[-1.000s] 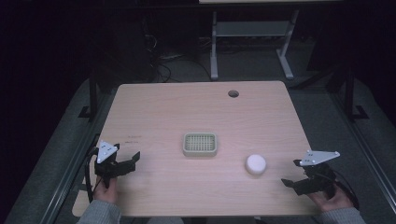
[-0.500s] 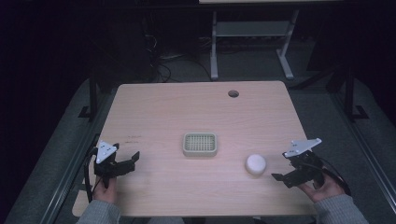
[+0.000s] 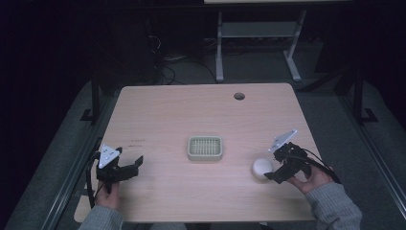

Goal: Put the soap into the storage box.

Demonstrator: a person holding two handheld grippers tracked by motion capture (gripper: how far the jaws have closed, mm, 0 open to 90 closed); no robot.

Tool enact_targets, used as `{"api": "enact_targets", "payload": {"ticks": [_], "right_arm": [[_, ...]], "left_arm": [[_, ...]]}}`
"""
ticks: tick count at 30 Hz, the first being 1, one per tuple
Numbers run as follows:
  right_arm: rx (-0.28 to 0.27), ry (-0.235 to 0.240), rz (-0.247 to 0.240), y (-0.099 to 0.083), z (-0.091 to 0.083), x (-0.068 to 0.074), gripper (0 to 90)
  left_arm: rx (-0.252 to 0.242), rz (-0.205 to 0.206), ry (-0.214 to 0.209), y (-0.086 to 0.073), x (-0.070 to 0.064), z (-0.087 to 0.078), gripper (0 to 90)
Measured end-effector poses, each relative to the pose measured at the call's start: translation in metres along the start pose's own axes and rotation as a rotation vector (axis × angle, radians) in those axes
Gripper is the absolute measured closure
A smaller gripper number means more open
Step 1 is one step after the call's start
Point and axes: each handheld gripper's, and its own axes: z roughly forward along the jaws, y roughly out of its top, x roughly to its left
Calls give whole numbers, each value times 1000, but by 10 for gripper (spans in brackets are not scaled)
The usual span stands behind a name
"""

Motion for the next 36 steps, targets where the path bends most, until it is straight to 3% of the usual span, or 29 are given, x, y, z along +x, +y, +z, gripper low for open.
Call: {"api": "enact_targets", "payload": {"ticks": [12, 36], "right_arm": [[82, 35, -11, 15, 26, -3, 142], [205, 33, -48, 27, 54, -1, 201]], "left_arm": [[5, -1, -2, 0, 0, 1, 129], [5, -2, -2, 0, 0, 1, 129]]}}
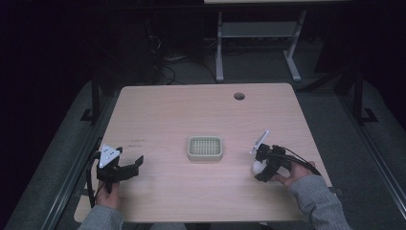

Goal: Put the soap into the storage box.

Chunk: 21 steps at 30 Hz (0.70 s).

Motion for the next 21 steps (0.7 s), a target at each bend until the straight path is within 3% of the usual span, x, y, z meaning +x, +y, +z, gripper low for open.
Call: {"api": "enact_targets", "payload": {"ticks": [11, 14, 21], "right_arm": [[29, -7, -16, 3, 1, 1, 232], [29, 4, 9, 3, 1, 0, 234], [41, 27, 13, 4, -1, -1, 235]], "left_arm": [[-7, 0, -1, 0, 0, 0, 129], [-5, -2, -1, 0, 0, 0, 129], [-10, -5, 0, 0, 0, 0, 129]]}}
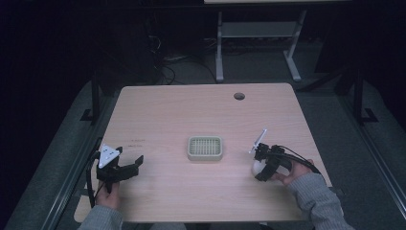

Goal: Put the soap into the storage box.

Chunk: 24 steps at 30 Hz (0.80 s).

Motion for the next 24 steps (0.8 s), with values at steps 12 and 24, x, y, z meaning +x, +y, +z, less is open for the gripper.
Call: {"api": "enact_targets", "payload": {"ticks": [12, 24], "right_arm": [[-32, 3, -20, 20, -20, 0, 236], [-56, 8, -67, 49, -32, 2, 235]], "left_arm": [[5, -1, 5, 0, 1, -1, 129], [3, -6, 8, 0, 1, -1, 129]]}}
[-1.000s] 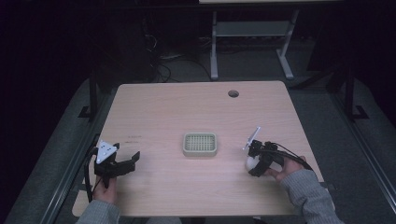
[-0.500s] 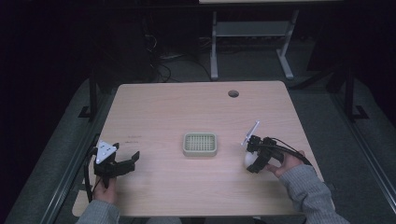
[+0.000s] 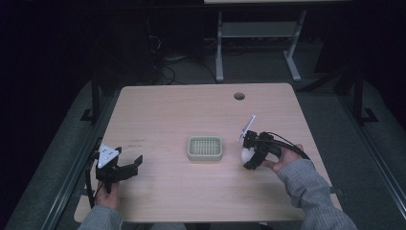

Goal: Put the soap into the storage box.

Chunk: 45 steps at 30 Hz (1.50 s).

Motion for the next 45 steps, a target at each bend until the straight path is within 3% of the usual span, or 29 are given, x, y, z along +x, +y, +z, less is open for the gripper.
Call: {"api": "enact_targets", "payload": {"ticks": [24, 45], "right_arm": [[-34, 7, -98, 61, -8, 2, 235], [-14, 25, -159, 105, 4, 3, 235]], "left_arm": [[2, 2, -3, 1, 0, 0, 129], [-4, 6, 1, 1, 1, 0, 129]]}}
